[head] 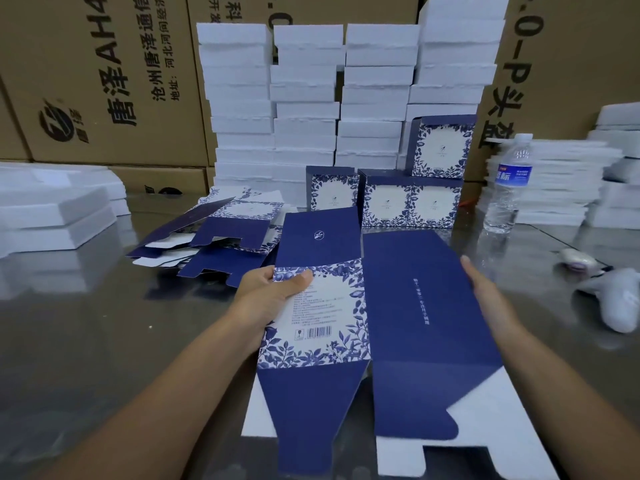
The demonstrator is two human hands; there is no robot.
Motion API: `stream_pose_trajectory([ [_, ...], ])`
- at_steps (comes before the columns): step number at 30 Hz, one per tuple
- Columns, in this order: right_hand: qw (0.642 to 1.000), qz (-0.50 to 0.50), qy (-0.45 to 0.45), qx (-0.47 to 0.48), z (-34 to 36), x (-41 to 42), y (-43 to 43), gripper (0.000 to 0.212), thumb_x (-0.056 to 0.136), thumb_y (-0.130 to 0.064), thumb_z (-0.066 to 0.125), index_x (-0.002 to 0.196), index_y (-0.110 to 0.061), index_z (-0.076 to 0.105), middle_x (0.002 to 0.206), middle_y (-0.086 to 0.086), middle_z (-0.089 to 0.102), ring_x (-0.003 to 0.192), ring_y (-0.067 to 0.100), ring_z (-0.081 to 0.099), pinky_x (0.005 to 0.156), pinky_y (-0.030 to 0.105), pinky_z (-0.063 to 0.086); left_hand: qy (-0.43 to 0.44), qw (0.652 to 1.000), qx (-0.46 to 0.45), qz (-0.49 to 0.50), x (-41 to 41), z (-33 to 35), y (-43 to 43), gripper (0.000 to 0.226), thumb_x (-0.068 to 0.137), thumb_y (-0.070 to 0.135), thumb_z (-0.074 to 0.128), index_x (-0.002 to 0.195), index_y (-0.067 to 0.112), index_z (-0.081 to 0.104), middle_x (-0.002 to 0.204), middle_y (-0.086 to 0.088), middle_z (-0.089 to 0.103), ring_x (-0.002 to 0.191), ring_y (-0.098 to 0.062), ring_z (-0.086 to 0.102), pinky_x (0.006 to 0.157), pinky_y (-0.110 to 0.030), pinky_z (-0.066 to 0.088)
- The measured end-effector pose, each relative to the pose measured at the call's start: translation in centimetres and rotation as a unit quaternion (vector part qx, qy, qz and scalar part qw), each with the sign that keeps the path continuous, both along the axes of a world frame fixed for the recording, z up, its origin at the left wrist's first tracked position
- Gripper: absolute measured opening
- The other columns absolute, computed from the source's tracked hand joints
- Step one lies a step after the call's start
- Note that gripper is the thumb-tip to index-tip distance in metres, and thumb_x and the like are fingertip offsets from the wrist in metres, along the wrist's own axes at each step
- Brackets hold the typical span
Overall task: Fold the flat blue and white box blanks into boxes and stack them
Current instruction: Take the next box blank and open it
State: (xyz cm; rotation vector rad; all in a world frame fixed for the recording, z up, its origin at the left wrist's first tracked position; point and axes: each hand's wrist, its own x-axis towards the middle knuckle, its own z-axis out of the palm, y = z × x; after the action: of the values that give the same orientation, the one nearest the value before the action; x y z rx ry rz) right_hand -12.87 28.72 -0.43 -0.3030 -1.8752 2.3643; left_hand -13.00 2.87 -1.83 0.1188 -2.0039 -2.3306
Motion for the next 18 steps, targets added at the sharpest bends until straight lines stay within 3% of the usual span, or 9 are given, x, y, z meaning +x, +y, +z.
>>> stream_pose_trajectory([
  [2, 0.996, 0.01, 0.01, -0.084, -0.1, -0.1, -0.3, 0.035, 0.097, -0.042, 0.041, 0.084, -0.015, 0.059, 0.059, 0.002, 0.065, 0.043, 0.011, 0.06, 0.046, 0.018, 0.047, -0.007, 1.0, 0.011, 0.012, -0.1, -0.1, 0.0, 0.018, 0.078, 0.012, 0.075, 0.09, 0.003, 0.065, 0.075, -0.01, 0.074, 0.063, -0.023, 0.072, 0.049, -0.028, 0.055],
  [5, 0.999, 0.028, 0.019, -0.015, -0.7, 0.1, -0.1, 0.03, 0.093, -0.042, 0.052, 0.089, -0.016, 0.068, 0.077, 0.005, 0.072, 0.065, 0.02, 0.067, 0.065, 0.031, 0.053, -0.001, 1.0, 0.011, 0.014, 0.1, 0.0, 0.0, 0.017, 0.077, 0.017, 0.076, 0.086, 0.006, 0.067, 0.074, -0.008, 0.075, 0.062, -0.022, 0.072, 0.047, -0.026, 0.054],
  [8, 0.999, 0.027, 0.033, 0.012, -1.2, 0.2, 0.3, 0.022, 0.093, -0.033, 0.054, 0.089, -0.017, 0.069, 0.08, 0.003, 0.074, 0.065, 0.017, 0.069, 0.066, 0.032, 0.055, 0.001, 1.0, 0.01, 0.019, 0.4, 0.8, 0.2, 0.027, 0.083, 0.039, 0.069, 0.081, 0.012, 0.068, 0.075, -0.002, 0.074, 0.065, -0.018, 0.071, 0.055, -0.024, 0.053],
  [10, 0.999, 0.008, 0.045, 0.026, -1.3, 0.1, 0.5, 0.021, 0.093, -0.029, 0.055, 0.083, -0.017, 0.068, 0.079, 0.004, 0.073, 0.065, 0.019, 0.068, 0.066, 0.032, 0.054, -0.014, 0.998, -0.019, 0.057, 0.4, 1.3, 0.5, 0.039, 0.09, 0.05, 0.055, 0.072, 0.016, 0.066, 0.063, 0.002, 0.069, 0.051, -0.011, 0.064, 0.048, -0.016, 0.045],
  [12, 0.997, -0.02, 0.06, 0.053, -1.5, -0.1, 0.7, 0.024, 0.093, -0.028, 0.055, 0.076, -0.016, 0.067, 0.076, 0.004, 0.071, 0.064, 0.02, 0.064, 0.068, 0.033, 0.052, -0.015, 0.995, -0.047, 0.085, 0.3, 1.3, 0.6, 0.045, 0.095, 0.047, 0.047, 0.068, 0.014, 0.06, 0.055, -0.001, 0.06, 0.04, -0.01, 0.053, 0.039, -0.014, 0.036],
  [15, 0.993, -0.035, 0.064, 0.091, -1.6, -0.1, 0.4, 0.028, 0.093, -0.028, 0.056, 0.071, -0.014, 0.066, 0.069, 0.004, 0.069, 0.059, 0.018, 0.061, 0.062, 0.03, 0.05, -0.004, 0.993, -0.076, 0.095, 0.0, 0.8, 0.4, 0.035, 0.097, 0.043, 0.045, 0.081, 0.013, 0.054, 0.071, -0.011, 0.048, 0.06, -0.019, 0.044, 0.052, -0.025, 0.031],
  [18, 0.993, -0.027, 0.064, 0.096, -1.5, 0.0, 0.1, 0.03, 0.093, -0.031, 0.056, 0.073, -0.013, 0.068, 0.072, 0.004, 0.071, 0.06, 0.017, 0.064, 0.06, 0.028, 0.052, 0.007, 0.989, -0.089, 0.121, -0.2, 0.6, 0.2, 0.037, 0.097, 0.04, 0.045, 0.073, 0.013, 0.051, 0.045, 0.005, 0.045, 0.041, -0.011, 0.04, 0.042, -0.019, 0.03],
])
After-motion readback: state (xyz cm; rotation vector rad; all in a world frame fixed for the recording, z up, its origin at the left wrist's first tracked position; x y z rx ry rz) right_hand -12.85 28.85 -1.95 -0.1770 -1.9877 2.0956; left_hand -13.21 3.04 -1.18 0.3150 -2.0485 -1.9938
